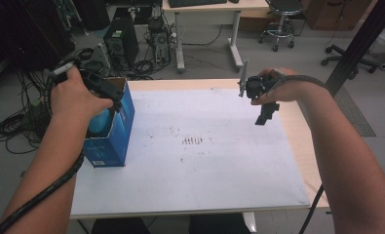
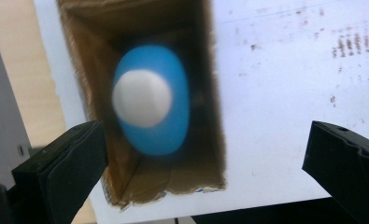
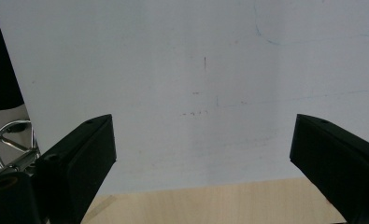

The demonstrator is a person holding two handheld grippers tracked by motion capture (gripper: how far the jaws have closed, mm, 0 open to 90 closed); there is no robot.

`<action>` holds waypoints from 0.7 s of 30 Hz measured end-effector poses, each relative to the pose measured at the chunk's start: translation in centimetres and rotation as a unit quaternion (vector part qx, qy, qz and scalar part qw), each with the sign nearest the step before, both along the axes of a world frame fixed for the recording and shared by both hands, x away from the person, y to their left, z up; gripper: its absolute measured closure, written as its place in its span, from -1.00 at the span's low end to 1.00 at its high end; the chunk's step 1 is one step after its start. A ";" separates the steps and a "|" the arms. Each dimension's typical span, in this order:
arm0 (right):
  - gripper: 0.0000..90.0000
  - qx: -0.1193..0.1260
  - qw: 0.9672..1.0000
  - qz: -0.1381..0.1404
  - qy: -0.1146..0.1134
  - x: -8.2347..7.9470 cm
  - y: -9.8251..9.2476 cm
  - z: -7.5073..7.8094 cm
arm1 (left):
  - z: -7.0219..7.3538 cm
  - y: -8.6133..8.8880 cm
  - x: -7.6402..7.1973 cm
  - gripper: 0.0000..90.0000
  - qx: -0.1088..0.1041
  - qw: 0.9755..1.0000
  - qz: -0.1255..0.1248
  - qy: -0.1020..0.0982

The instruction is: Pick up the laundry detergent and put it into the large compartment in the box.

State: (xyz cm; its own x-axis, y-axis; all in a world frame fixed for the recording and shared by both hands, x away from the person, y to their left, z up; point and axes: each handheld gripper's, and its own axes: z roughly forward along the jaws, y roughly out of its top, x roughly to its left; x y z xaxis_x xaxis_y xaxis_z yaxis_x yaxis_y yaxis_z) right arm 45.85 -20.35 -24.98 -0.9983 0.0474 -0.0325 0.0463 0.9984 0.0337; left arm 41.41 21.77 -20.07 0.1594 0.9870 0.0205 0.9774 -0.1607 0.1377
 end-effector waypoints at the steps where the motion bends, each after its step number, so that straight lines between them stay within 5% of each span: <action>1: -0.84 0.000 1.000 0.000 -0.001 0.0 0.0 0.0 | 0.1 -0.3 -0.1 -1.00 0.001 1.000 -0.010 -0.002; 7: -0.84 -0.001 1.000 -0.002 -0.002 -0.1 -0.3 0.1 | 0.0 -2.1 -0.2 -1.00 0.013 0.998 -0.065 -0.001; 14: -0.84 -0.005 1.000 0.000 -0.002 -0.2 -0.3 0.1 | -0.2 -5.1 -0.5 -1.00 0.018 0.992 -0.124 0.006; 21: -0.85 -0.008 1.000 0.002 -0.003 -0.3 -0.2 0.1 | -0.5 -7.7 -0.8 -1.00 0.015 0.981 -0.195 0.019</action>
State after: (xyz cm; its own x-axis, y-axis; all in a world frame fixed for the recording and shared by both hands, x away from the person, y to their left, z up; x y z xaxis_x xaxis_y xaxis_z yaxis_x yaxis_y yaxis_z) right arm 45.53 -20.54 -24.87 -0.9983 0.0436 -0.0393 0.0429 0.9989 0.0182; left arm 40.57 14.09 -20.54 0.5250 0.8504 0.0349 0.8457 -0.5258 0.0915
